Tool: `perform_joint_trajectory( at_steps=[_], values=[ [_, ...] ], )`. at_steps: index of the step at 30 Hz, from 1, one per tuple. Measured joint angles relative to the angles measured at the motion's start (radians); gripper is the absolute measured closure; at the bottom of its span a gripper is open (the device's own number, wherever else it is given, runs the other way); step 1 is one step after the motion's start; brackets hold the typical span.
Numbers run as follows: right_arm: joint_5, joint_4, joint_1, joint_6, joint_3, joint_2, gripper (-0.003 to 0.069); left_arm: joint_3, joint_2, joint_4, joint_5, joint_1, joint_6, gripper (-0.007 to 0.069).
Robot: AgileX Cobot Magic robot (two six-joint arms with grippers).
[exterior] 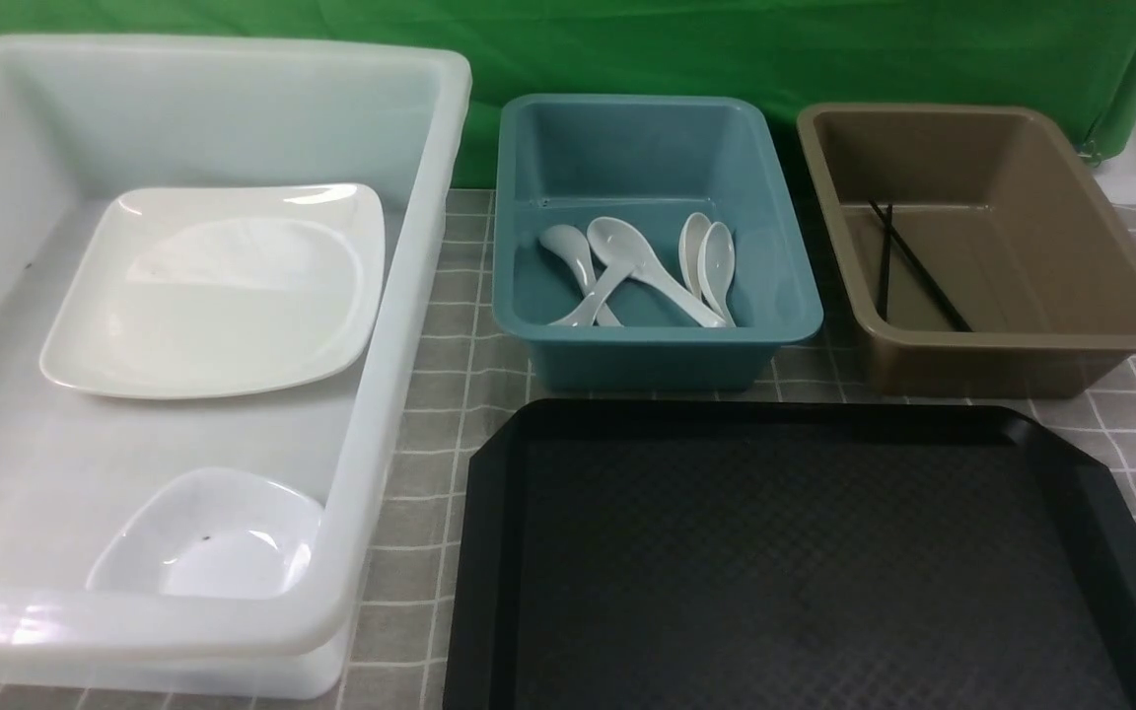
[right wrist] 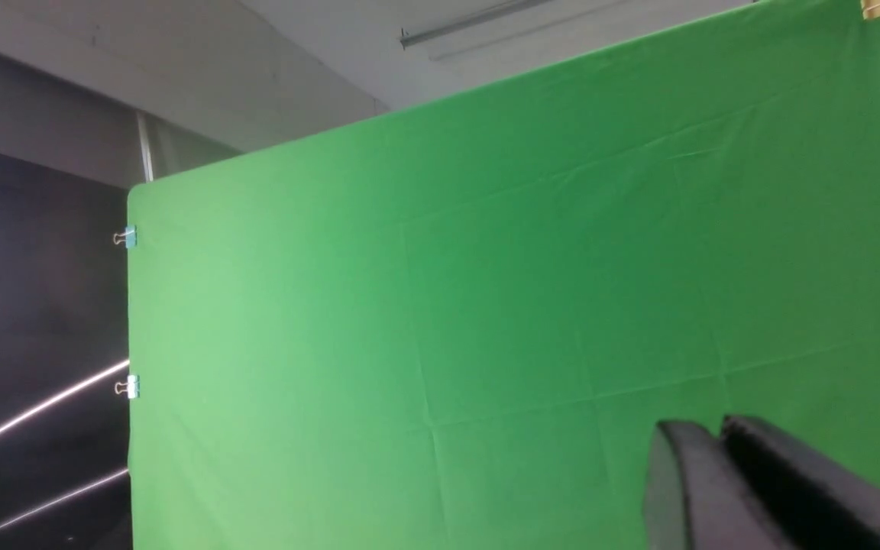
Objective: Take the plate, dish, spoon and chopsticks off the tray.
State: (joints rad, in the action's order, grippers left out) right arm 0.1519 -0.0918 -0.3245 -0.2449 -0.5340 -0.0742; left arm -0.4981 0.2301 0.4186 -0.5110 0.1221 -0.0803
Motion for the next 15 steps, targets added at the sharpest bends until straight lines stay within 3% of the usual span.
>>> perform_joint_trajectory(
  at_steps=[4, 6, 11, 15],
  values=[
    [0.000, 0.000, 0.000, 0.000, 0.000, 0.000, 0.0558, 0.002, 0.000, -0.040, 0.007, 0.000, -0.063, 0.0624],
    [0.000, 0.000, 0.000, 0.000, 0.000, 0.000, 0.0550, 0.040, -0.004, -0.121, 0.078, 0.000, -0.108, 0.0623],
    [0.000, 0.000, 0.000, 0.000, 0.000, 0.000, 0.0533, 0.200, -0.077, -0.344, 0.255, -0.057, -0.050, 0.0623],
    [0.000, 0.000, 0.000, 0.000, 0.000, 0.000, 0.0522, 0.399, -0.191, -0.370, 0.358, -0.157, -0.019, 0.0623]
  ],
)
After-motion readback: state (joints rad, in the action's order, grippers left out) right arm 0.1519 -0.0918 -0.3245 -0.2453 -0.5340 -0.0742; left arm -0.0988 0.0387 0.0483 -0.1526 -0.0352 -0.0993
